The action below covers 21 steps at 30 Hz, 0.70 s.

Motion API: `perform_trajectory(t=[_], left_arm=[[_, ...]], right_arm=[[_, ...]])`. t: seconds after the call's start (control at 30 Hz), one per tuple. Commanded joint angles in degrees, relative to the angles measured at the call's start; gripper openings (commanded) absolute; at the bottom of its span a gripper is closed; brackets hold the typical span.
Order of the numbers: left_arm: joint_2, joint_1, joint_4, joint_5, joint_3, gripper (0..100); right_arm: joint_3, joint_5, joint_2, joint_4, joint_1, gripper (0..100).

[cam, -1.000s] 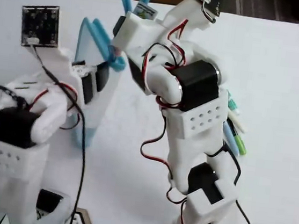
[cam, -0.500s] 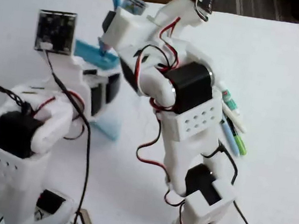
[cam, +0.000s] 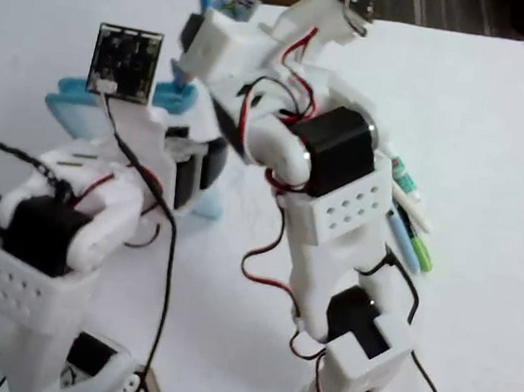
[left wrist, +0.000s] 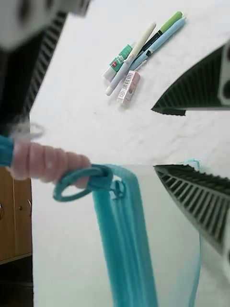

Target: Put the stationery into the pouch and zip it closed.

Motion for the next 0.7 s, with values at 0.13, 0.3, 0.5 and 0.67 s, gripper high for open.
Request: perform_trajectory(t=[0.13, 0.3, 0.5, 0.67], left_arm=[[-14.55, -12.18, 1.14, -9.76, 2.55, 17], [-20.79, -27.21, -1.32, -15.56, 12.66, 5], [-22.2, -38.37, -22.24, -12.75, 33.58, 4], [-17.89, -38.64, -46.42, -12.04, 47.03, 4]], right_arm=[[-0.26, 0.79, -2.42, 1.54, 2.33, 1.6], [-0.35, 0.79, -2.51, 6.99, 1.54, 1.6], [-0.97, 0.79, -3.03, 10.77, -1.27, 1.6], [-0.97, 0.79, -7.43, 11.03, -6.29, 1.6]])
